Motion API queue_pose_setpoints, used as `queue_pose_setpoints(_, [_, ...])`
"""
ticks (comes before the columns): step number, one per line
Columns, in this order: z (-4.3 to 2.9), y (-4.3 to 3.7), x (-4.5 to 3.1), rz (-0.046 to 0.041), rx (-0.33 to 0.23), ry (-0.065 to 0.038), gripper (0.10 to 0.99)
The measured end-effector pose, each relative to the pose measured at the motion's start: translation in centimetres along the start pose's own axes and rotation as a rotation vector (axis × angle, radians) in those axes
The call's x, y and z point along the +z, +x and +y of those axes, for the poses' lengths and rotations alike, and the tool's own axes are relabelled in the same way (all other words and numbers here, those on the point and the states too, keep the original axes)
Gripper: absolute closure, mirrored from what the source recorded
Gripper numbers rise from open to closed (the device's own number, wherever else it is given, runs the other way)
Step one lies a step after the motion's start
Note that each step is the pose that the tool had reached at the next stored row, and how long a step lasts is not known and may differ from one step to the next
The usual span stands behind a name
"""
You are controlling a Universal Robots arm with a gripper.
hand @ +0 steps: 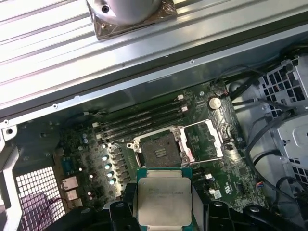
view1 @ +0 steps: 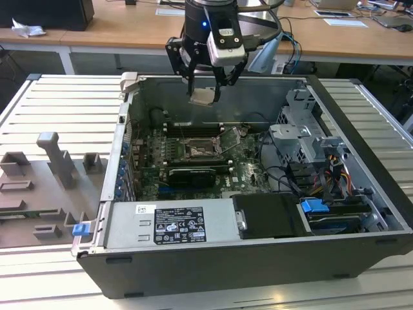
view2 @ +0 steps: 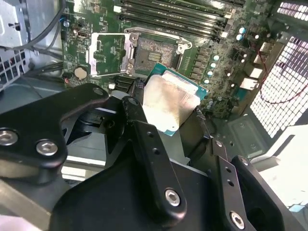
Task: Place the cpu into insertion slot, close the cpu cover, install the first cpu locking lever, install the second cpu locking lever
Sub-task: 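Place the cpu into insertion slot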
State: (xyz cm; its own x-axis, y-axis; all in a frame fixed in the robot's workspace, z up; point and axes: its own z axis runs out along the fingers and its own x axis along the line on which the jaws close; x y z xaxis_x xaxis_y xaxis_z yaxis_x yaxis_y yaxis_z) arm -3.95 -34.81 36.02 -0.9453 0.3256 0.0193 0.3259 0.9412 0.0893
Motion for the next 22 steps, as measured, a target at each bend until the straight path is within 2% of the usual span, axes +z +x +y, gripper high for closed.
queue_pose_setpoints(10, [0.00,0.00,0.03,-0.0112,0.125,-0.002,0.545])
queue_pose_setpoints(16, [0.00,0.00,0.04,-0.0155,0.173,-0.003,0.545])
queue_pose_setpoints(22, [0.00,0.00,0.09,-0.0228,0.253,-0.005,0.545])
